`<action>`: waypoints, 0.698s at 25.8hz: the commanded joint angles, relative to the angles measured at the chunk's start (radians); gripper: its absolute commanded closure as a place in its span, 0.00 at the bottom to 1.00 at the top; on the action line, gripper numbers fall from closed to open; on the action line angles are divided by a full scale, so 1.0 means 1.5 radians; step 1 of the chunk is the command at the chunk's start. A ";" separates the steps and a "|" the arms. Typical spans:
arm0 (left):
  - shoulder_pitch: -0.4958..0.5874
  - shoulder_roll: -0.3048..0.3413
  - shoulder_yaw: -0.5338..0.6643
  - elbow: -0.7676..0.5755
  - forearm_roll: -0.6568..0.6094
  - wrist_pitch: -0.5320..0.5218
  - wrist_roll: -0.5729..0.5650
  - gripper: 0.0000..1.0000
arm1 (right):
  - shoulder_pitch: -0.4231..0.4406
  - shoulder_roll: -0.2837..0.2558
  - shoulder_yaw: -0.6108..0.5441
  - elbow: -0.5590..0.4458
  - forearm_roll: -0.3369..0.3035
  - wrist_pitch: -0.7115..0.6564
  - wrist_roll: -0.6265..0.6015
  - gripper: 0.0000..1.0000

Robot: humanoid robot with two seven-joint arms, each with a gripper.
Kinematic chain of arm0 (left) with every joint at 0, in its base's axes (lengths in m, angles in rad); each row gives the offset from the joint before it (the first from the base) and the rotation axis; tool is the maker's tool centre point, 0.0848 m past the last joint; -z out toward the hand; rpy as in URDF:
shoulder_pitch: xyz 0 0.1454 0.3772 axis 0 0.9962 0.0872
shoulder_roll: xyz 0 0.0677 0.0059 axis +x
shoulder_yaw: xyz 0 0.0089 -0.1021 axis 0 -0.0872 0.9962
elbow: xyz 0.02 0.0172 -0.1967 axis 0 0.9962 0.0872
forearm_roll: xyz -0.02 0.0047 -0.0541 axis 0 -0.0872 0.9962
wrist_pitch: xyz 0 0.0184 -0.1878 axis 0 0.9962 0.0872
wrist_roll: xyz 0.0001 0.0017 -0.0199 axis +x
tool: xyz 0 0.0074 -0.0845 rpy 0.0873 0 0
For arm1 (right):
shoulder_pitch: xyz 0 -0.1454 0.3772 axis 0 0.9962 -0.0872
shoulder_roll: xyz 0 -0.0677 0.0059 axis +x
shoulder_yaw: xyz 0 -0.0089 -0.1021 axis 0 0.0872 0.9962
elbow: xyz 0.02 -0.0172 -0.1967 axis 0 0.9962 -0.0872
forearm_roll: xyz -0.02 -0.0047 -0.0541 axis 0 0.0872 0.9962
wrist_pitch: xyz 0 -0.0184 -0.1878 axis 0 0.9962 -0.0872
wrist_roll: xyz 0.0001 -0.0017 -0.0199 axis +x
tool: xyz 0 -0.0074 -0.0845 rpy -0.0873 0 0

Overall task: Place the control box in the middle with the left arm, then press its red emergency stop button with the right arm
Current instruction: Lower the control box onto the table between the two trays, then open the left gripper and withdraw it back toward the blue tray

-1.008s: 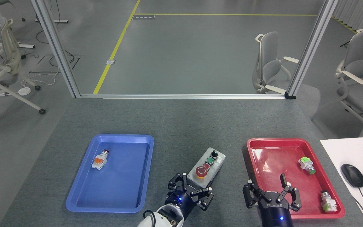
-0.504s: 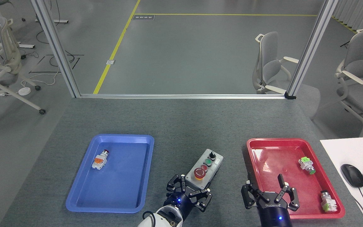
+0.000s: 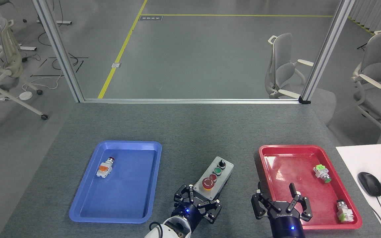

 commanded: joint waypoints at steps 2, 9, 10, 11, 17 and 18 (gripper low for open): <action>0.002 0.001 0.000 0.000 0.000 -0.002 0.005 0.10 | 0.001 0.002 -0.001 -0.001 0.000 0.001 0.004 0.02; 0.013 0.012 0.002 -0.019 0.000 -0.004 0.006 0.04 | 0.000 0.007 0.002 0.001 -0.001 0.001 0.003 0.02; 0.020 0.020 0.003 -0.025 0.000 -0.004 0.006 0.03 | 0.000 0.007 0.004 0.001 -0.001 0.000 0.004 0.03; 0.026 0.033 0.004 -0.034 0.000 -0.005 0.006 0.03 | 0.000 0.008 0.006 0.000 -0.001 0.000 0.004 0.04; 0.093 0.122 0.008 -0.161 0.002 -0.008 0.006 0.02 | 0.000 0.016 0.014 0.000 -0.001 0.000 0.004 0.10; 0.103 0.134 0.008 -0.182 0.002 -0.008 0.007 0.02 | 0.000 0.016 0.014 0.000 -0.001 -0.001 0.004 0.11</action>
